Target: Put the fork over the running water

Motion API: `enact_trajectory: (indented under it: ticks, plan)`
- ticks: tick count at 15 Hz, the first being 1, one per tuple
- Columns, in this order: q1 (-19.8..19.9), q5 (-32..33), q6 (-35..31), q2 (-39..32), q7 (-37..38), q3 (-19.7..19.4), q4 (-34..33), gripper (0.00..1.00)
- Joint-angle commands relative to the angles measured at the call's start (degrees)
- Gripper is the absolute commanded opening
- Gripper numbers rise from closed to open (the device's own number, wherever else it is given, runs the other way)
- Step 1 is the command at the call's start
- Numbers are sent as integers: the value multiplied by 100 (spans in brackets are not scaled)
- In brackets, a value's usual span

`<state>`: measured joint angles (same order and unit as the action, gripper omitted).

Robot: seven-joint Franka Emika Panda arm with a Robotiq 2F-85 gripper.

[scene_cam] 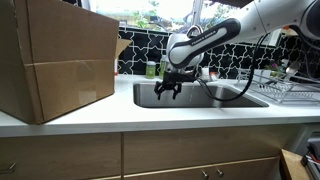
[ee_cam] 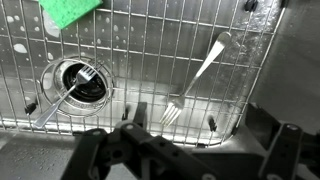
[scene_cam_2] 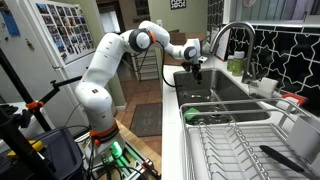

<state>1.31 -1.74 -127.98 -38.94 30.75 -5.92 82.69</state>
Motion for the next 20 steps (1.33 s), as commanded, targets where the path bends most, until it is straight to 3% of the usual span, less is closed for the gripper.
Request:
enact_trajectory:
  ticks: [1,5,10,20]
  plan:
    - [-64,-71,16,-84,-32,-90,-98,100]
    - [-63,-71,17,-125,-16,-90,-211,100]
    - [-41,-68,1,-680,189,-230,-563,100]
    - [206,-594,63,-1543,87,-98,-1210,100]
